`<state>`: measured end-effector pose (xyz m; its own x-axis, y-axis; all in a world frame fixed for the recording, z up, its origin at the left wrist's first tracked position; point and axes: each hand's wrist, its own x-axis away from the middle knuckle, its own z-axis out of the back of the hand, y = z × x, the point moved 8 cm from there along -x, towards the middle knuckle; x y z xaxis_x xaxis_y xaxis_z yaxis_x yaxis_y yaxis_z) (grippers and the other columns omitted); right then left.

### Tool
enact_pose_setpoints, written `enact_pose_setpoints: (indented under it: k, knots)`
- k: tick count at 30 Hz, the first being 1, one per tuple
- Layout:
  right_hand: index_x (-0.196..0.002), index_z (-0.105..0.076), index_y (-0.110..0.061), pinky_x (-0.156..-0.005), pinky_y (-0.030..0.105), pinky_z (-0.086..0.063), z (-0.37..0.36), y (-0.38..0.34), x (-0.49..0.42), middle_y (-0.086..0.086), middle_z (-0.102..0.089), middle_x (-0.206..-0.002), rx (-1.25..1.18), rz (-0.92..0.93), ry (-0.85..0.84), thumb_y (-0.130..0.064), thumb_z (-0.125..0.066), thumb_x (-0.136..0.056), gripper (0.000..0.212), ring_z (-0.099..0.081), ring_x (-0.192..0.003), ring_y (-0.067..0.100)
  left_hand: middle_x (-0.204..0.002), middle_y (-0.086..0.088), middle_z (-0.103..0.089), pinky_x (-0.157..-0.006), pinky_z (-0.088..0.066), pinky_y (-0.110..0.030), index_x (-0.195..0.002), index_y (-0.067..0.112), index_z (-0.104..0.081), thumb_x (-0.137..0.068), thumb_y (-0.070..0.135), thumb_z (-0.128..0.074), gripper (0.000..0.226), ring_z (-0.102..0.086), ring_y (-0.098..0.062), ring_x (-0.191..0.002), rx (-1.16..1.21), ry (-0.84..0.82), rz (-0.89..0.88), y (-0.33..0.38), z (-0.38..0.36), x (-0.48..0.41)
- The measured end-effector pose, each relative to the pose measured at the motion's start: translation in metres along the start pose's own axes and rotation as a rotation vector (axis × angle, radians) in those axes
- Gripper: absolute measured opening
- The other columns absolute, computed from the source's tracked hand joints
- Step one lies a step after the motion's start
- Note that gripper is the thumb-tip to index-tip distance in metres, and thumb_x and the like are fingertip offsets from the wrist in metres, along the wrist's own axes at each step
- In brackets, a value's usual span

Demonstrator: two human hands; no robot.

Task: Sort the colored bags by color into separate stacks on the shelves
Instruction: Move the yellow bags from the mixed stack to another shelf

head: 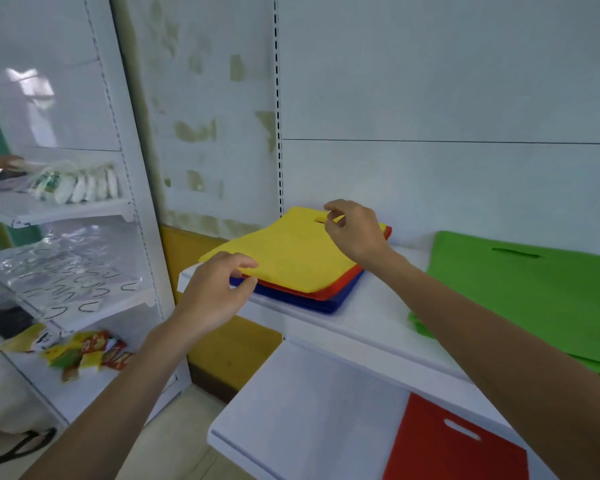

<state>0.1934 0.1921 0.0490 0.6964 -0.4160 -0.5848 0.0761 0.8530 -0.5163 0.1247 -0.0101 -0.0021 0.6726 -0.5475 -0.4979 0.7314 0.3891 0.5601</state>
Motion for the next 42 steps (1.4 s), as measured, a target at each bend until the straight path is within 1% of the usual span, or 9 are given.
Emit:
enact_pose_setpoints:
  k: [6,10,15,21,24,29,32,35,42]
  knots:
    - [-0.125,-0.056,-0.010,-0.087,0.034,-0.047,-0.016,0.016,-0.029,0.007,-0.061,-0.115,0.113,-0.072,0.017,-0.008,-0.053,-0.087,0.038,-0.054,-0.089,0.016,-0.118,0.001,-0.056,-0.084,-0.042,-0.028,-0.111,0.019,-0.062,-0.090,0.017,-0.054,0.022,-0.049,-0.008,-0.099,0.039,-0.040,-0.031,-0.043,-0.006,-0.061]
    - [-0.122,-0.058,-0.012,-0.090,0.041,-0.047,-0.006,0.041,-0.028,0.006,-0.062,-0.113,0.195,-0.232,0.118,-0.009,-0.053,-0.087,0.036,-0.058,-0.100,0.023,-0.114,-0.001,-0.057,-0.084,-0.043,-0.031,-0.107,0.018,-0.063,-0.089,0.014,-0.055,0.020,-0.050,-0.010,-0.098,0.063,-0.106,-0.105,-0.066,-0.017,-0.097]
    - [-0.127,-0.053,-0.004,-0.092,0.037,-0.044,-0.025,0.061,-0.004,0.016,-0.058,-0.120,0.363,-0.411,0.125,-0.010,-0.049,-0.090,0.037,-0.055,-0.108,0.029,-0.109,-0.004,-0.061,-0.078,-0.037,-0.026,-0.107,0.011,-0.065,-0.088,0.009,-0.056,0.021,-0.055,-0.016,-0.099,0.055,-0.171,-0.197,-0.094,-0.016,-0.132]
    - [-0.118,-0.047,0.003,-0.078,0.034,-0.040,-0.045,0.075,0.006,0.020,-0.048,-0.123,0.537,-0.782,0.107,-0.021,-0.042,-0.096,0.034,-0.051,-0.109,0.035,-0.117,-0.010,-0.061,-0.080,-0.036,-0.025,-0.109,0.014,-0.066,-0.088,0.026,-0.059,0.025,-0.055,-0.022,-0.101,0.117,-0.404,-0.145,-0.118,-0.064,-0.174]
    - [-0.118,-0.049,0.003,-0.080,0.035,-0.042,-0.046,0.081,0.014,0.020,-0.046,-0.124,0.567,-0.884,0.165,-0.020,-0.043,-0.095,0.033,-0.052,-0.108,0.035,-0.120,-0.014,-0.056,-0.083,-0.038,-0.028,-0.123,0.010,-0.055,-0.084,0.028,-0.064,0.044,-0.054,-0.026,-0.108,0.219,-0.322,-0.035,-0.130,-0.074,-0.181]
    - [-0.097,-0.052,-0.002,-0.068,0.033,-0.040,-0.041,0.079,0.016,0.017,-0.057,-0.107,0.560,-0.870,0.278,-0.015,-0.051,-0.090,0.015,-0.056,-0.095,0.033,-0.111,-0.012,-0.063,-0.077,-0.034,-0.022,-0.113,0.004,-0.061,-0.086,0.021,-0.063,0.032,-0.057,-0.021,-0.098,0.345,-0.177,0.051,-0.144,-0.071,-0.179]
    - [-0.103,-0.049,-0.004,-0.069,0.034,-0.041,-0.039,0.071,0.016,0.014,-0.058,-0.105,0.570,-0.796,0.335,-0.014,-0.051,-0.091,0.015,-0.055,-0.093,0.030,-0.102,-0.012,-0.065,-0.074,-0.034,-0.018,-0.102,0.002,-0.064,-0.086,0.012,-0.062,0.019,-0.052,-0.013,-0.085,0.379,-0.106,0.040,-0.144,-0.063,-0.180]
    - [-0.100,-0.052,-0.005,-0.072,0.037,-0.043,-0.036,0.061,0.015,0.014,-0.057,-0.104,0.604,-0.687,0.390,-0.013,-0.049,-0.093,0.012,-0.054,-0.090,0.029,-0.100,-0.012,-0.066,-0.075,-0.035,-0.018,-0.100,0.002,-0.066,-0.087,0.013,-0.062,0.018,-0.054,-0.014,-0.085,0.365,-0.102,0.036,-0.144,-0.061,-0.180]
    - [-0.096,-0.052,-0.003,-0.070,0.041,-0.047,-0.031,0.042,0.010,0.014,-0.059,-0.096,0.564,-0.505,0.475,-0.013,-0.049,-0.092,0.011,-0.056,-0.086,0.032,-0.092,-0.010,-0.065,-0.068,-0.039,-0.028,-0.089,0.011,-0.068,-0.088,0.017,-0.060,0.009,-0.059,-0.024,-0.085,0.168,0.100,-0.236,-0.121,-0.034,-0.174]
